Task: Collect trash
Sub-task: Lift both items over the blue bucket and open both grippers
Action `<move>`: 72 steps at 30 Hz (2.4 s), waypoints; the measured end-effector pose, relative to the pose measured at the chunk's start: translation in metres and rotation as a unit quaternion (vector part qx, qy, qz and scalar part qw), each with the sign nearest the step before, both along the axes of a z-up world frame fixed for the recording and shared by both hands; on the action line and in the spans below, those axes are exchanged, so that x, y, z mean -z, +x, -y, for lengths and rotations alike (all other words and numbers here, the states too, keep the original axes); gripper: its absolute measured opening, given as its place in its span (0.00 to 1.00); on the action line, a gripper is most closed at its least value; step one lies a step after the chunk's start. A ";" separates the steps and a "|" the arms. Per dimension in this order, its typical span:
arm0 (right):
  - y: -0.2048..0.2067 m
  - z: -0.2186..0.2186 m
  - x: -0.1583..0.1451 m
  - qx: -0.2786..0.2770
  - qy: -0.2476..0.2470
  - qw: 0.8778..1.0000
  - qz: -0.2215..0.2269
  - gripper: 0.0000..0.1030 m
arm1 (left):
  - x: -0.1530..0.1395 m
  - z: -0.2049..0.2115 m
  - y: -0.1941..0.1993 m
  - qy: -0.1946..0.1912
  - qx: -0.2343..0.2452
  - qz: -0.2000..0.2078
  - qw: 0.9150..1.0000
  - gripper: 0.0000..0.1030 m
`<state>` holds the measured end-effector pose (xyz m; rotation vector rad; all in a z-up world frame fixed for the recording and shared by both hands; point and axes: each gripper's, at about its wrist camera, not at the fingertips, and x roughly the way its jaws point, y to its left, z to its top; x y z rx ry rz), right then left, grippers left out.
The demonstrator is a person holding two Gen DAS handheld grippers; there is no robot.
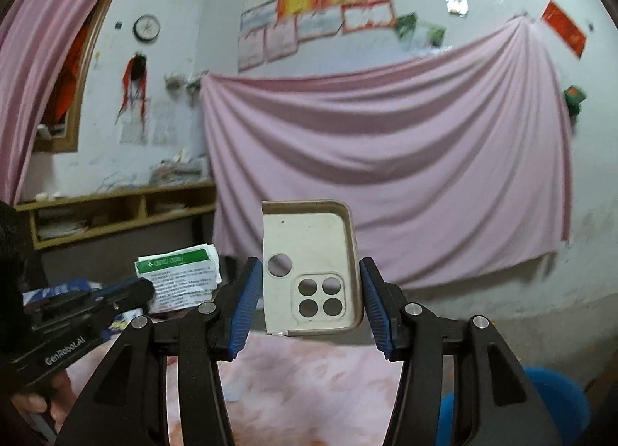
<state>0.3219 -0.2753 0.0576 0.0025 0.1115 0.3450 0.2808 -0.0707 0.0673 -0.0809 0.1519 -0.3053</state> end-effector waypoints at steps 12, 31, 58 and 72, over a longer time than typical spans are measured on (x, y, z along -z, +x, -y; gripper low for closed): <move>-0.019 0.105 -0.020 0.098 0.050 0.994 0.008 0.48 | -0.027 0.110 -0.001 0.032 0.078 0.008 0.996 0.03; 0.013 0.183 0.017 0.158 0.041 0.965 -0.204 0.48 | -0.003 0.199 0.043 0.053 0.122 -0.137 0.982 0.04; 0.024 0.198 0.034 0.170 0.035 0.948 -0.265 0.48 | 0.029 0.228 0.070 0.052 0.159 -0.247 0.954 0.07; 0.026 0.200 0.034 0.173 0.038 0.947 -0.266 0.54 | 0.027 0.217 0.071 0.039 0.151 -0.262 0.952 0.28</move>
